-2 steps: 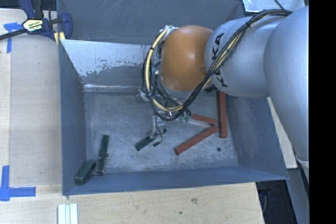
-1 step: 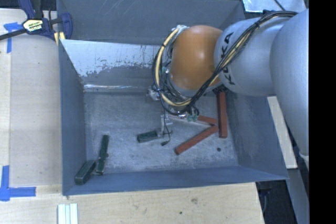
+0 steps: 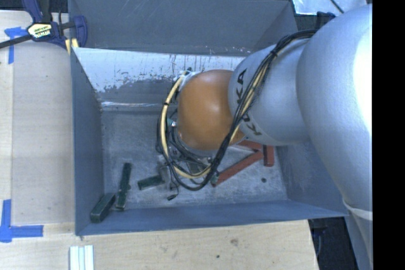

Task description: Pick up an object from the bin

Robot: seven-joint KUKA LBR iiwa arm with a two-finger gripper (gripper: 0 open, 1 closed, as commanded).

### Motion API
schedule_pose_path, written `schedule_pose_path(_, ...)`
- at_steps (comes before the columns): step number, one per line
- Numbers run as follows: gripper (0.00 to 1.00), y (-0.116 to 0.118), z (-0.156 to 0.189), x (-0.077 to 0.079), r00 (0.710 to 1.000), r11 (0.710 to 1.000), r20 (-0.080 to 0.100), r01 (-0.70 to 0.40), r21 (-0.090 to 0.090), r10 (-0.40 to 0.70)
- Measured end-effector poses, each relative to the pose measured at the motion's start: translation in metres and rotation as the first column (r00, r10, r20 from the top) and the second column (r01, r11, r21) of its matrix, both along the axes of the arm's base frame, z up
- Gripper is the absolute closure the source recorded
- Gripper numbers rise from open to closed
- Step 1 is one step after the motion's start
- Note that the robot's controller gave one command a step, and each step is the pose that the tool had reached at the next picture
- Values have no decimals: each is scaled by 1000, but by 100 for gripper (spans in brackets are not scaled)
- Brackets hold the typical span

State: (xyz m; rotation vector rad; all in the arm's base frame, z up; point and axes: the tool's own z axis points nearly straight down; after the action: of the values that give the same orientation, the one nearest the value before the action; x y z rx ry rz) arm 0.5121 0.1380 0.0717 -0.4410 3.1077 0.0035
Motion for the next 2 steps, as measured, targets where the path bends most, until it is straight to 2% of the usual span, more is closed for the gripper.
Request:
schedule_pose_path(1, 100, 0, 0, 0, 1000, 1000, 0, 1, 0, -1)
schedule_pose_path(2, 0, 18, 0, -17, 972, 972, 5, -237, -2, 237)
